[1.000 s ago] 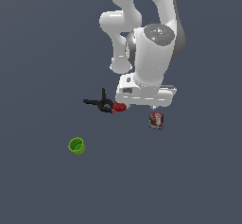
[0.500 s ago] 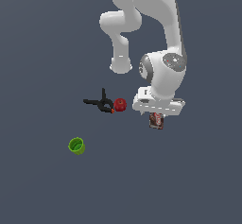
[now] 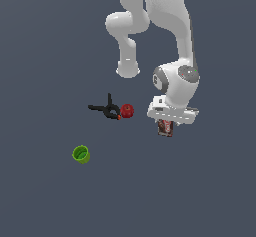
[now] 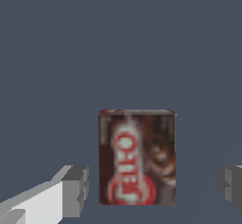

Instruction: Pick up a designated object from a clutter of objects.

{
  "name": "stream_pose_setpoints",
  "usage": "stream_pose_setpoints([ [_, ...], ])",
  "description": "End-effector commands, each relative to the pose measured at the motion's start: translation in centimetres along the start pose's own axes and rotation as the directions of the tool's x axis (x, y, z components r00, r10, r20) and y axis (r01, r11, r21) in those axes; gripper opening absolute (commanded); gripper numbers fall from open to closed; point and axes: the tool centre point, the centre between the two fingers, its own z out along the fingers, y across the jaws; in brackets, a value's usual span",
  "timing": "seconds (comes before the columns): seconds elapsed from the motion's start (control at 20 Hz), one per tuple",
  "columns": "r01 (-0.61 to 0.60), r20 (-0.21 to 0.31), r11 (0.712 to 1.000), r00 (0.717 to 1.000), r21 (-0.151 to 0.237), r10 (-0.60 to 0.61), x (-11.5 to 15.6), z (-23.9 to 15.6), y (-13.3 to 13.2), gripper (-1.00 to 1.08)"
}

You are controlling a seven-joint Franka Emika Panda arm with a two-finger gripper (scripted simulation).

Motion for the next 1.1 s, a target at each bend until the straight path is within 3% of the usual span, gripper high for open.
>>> stream_pose_setpoints([
  [0.0, -0.007, -0.001, 1.000, 1.000, 0.003, 0.007, -0.4, 0.5, -0.3, 1.00],
  [0.4, -0.007, 0.000, 1.000, 1.000, 0.002, 0.007, -0.5, 1.1, -0.4, 1.00],
  [1.05, -0.009, -0.001, 1.000, 1.000, 0.003, 0.009, -0.6, 5.6, -0.5, 1.00],
])
